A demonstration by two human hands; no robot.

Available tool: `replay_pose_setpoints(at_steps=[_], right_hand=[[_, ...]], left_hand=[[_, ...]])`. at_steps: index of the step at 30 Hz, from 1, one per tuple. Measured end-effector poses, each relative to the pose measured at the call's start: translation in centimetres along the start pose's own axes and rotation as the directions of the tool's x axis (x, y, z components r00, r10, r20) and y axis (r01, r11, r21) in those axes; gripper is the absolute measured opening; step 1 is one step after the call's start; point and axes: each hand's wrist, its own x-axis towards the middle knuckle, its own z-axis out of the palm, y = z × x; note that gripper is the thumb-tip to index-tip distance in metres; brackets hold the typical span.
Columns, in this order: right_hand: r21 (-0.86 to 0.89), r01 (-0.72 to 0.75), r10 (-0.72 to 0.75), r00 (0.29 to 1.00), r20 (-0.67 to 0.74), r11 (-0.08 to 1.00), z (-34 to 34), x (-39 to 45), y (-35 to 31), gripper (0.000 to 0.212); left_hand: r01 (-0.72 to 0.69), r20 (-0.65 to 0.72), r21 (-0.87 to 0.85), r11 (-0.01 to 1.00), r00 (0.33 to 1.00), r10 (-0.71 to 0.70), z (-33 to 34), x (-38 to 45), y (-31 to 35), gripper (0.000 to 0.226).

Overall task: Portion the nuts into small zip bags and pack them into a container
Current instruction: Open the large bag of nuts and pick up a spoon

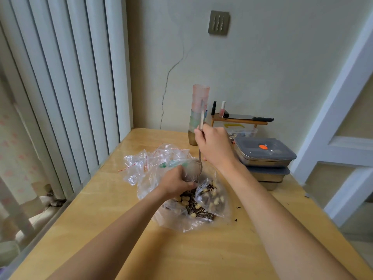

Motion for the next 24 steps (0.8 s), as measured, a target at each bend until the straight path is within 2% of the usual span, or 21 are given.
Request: replay_pose_setpoints(at_steps=[6, 10, 20, 24], right_hand=[[-0.126, 0.072, -0.076, 0.997, -0.027, 0.989, 0.4, 0.9, -0.5, 0.03], [-0.093, 0.045, -0.045, 0.999, 0.001, 0.995, 0.7, 1.1, -0.8, 0.03], [-0.103, 0.055, -0.056, 0.998, -0.009, 0.993, 0.6, 1.4, -1.3, 0.031], [-0.03, 0.084, -0.083, 0.995, 0.052, 0.996, 0.2, 1.5, -1.9, 0.033]], left_hand=[[0.034, -0.006, -0.144, 0.989, 0.999, -0.035, -0.1, -0.2, -1.0, 0.05], [0.037, -0.009, -0.181, 0.983, 0.999, -0.039, -0.4, -0.5, -1.1, 0.042], [0.019, -0.011, -0.232, 0.973, 1.0, -0.023, -0.9, -0.9, -1.4, 0.048], [0.013, -0.027, -0.265, 0.964, 0.999, -0.021, -1.0, -1.0, -1.3, 0.048]])
